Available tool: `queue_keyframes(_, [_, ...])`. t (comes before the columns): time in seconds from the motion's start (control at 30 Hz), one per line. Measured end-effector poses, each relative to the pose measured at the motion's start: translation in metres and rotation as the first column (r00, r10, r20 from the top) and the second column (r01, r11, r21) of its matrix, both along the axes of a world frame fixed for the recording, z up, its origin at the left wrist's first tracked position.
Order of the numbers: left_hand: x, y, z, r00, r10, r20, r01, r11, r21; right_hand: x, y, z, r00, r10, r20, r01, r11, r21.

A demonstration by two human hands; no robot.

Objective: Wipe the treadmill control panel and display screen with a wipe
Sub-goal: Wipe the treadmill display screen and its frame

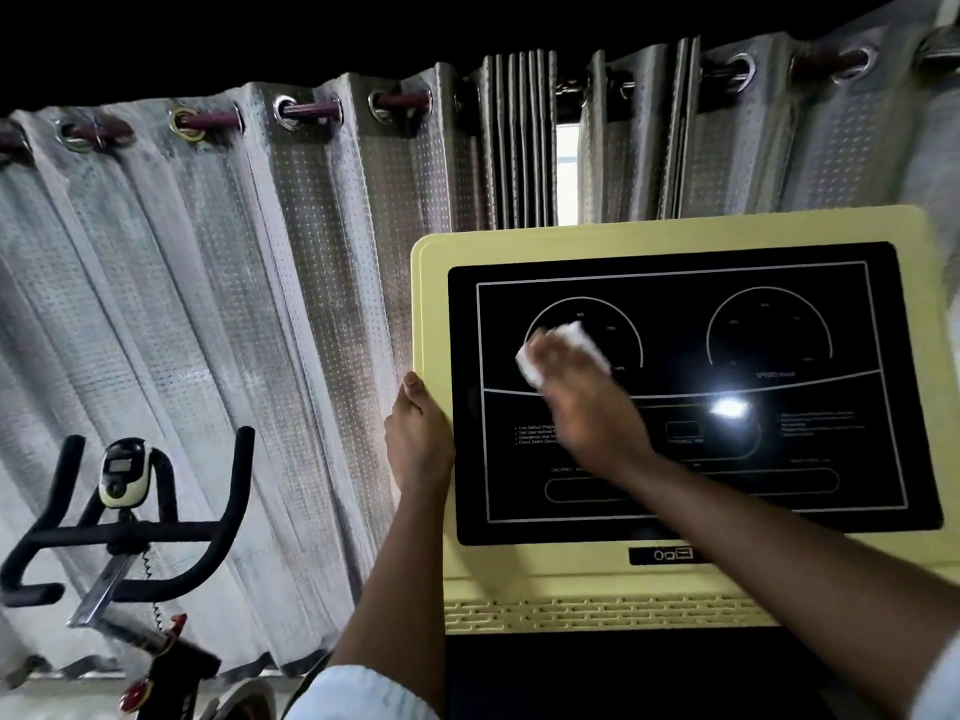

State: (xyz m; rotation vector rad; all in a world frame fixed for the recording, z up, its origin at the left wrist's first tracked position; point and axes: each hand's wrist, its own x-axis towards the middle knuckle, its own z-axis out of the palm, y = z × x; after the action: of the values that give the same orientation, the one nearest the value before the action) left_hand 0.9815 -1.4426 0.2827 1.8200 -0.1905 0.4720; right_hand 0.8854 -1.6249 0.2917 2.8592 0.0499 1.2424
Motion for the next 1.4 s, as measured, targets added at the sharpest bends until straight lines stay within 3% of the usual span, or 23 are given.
queue_keyframes(0.07, [0.0, -0.001, -0.001, 1.0, 0.017, 0.013, -0.017, 1.0, -0.002, 0.006, -0.024, 0.032, 0.975, -0.186, 0.121, 0.158, 0.965, 0.21])
queue_keyframes(0.13, [0.0, -0.001, -0.002, 0.999, 0.029, 0.017, -0.029, 1.0, 0.0, 0.003, -0.017, 0.019, 0.961, -0.222, 0.164, 0.179, 0.953, 0.244])
queue_keyframes(0.2, [-0.002, -0.002, -0.001, 0.998, 0.055, 0.025, -0.055, 0.998, 0.006, -0.014, 0.012, -0.029, 0.992, -0.065, 0.109, 0.062, 0.998, 0.03])
queue_keyframes(0.27, [-0.002, -0.003, -0.001, 0.997, 0.068, 0.034, -0.069, 0.998, 0.014, -0.036, 0.027, -0.063, 0.996, 0.071, -0.046, -0.08, 0.974, -0.211])
queue_keyframes(0.33, [-0.001, -0.003, -0.001, 0.997, 0.076, 0.029, -0.077, 0.997, 0.016, -0.037, 0.011, -0.051, 0.989, 0.117, -0.091, -0.137, 0.956, -0.26])
queue_keyframes(0.43, [-0.001, -0.003, -0.003, 0.998, 0.058, 0.024, -0.058, 0.998, 0.027, -0.022, -0.025, 0.0, 0.995, -0.05, 0.086, 0.046, 0.998, 0.041])
queue_keyframes(0.5, [-0.002, -0.003, -0.002, 0.997, 0.071, 0.027, -0.072, 0.997, 0.035, -0.017, -0.033, 0.016, 0.961, -0.216, 0.17, 0.172, 0.955, 0.241])
queue_keyframes(0.57, [-0.002, -0.002, -0.001, 0.997, 0.077, 0.031, -0.078, 0.996, 0.037, -0.017, -0.017, -0.005, 0.953, -0.233, 0.195, 0.173, 0.944, 0.282])
queue_keyframes(0.63, [-0.002, -0.003, -0.002, 0.997, 0.07, 0.036, -0.072, 0.997, 0.033, -0.029, 0.01, -0.048, 0.991, -0.051, 0.122, 0.042, 0.996, 0.072])
queue_keyframes(0.7, [-0.002, -0.004, -0.001, 0.997, 0.065, 0.033, -0.066, 0.998, 0.022, -0.046, 0.017, -0.072, 0.995, 0.079, -0.06, -0.09, 0.977, -0.195])
queue_keyframes(0.77, [0.0, -0.004, -0.003, 0.997, 0.069, 0.03, -0.07, 0.997, 0.029, -0.043, -0.008, -0.052, 0.992, 0.1, -0.075, -0.117, 0.957, -0.266])
queue_keyframes(0.83, [0.0, -0.003, -0.004, 0.996, 0.081, 0.032, -0.082, 0.996, 0.04, -0.032, -0.036, -0.015, 0.999, -0.021, 0.037, 0.024, 0.998, -0.057])
queue_keyframes(0.9, [-0.001, -0.003, -0.003, 0.997, 0.078, 0.03, -0.079, 0.996, 0.038, -0.027, -0.054, 0.013, 0.963, -0.209, 0.17, 0.17, 0.96, 0.222])
queue_keyframes(0.97, [-0.001, -0.003, -0.004, 0.996, 0.085, 0.036, -0.087, 0.996, 0.035, -0.029, -0.045, 0.005, 0.938, -0.27, 0.216, 0.196, 0.93, 0.311])
queue_keyframes(1.03, [-0.002, -0.004, -0.003, 0.995, 0.085, 0.045, -0.086, 0.996, 0.033, -0.04, -0.024, -0.032, 0.984, -0.069, 0.161, 0.053, 0.993, 0.101])
queue_keyframes(1.1, [-0.001, -0.004, -0.003, 0.995, 0.088, 0.044, -0.09, 0.995, 0.039, -0.057, -0.018, -0.057, 0.991, 0.084, -0.102, -0.104, 0.973, -0.206])
queue_keyframes(1.13, [0.0, -0.004, -0.003, 0.994, 0.103, 0.047, -0.106, 0.993, 0.055, -0.059, -0.029, -0.053, 0.983, 0.114, -0.144, -0.151, 0.95, -0.273])
queue_keyframes(1.2, [-0.001, -0.004, -0.003, 0.979, 0.194, 0.069, -0.202, 0.97, 0.137, -0.055, -0.056, -0.026, 0.996, 0.075, -0.053, -0.083, 0.982, -0.172])
queue_keyframes(1.3, [-0.006, -0.01, 0.005, 0.933, 0.336, 0.133, -0.357, 0.913, 0.199, -0.05, -0.089, 0.016, 0.966, -0.198, 0.165, 0.153, 0.956, 0.25])
queue_keyframes(1.37, [-0.005, -0.019, 0.014, 0.911, 0.367, 0.188, -0.397, 0.903, 0.161, -0.047, -0.083, 0.011, 0.938, -0.277, 0.209, 0.199, 0.923, 0.329])
queue_keyframes(1.4, [-0.004, -0.024, 0.02, 0.904, 0.363, 0.228, -0.4, 0.905, 0.143, -0.047, -0.071, -0.003, 0.955, -0.215, 0.207, 0.155, 0.95, 0.271])
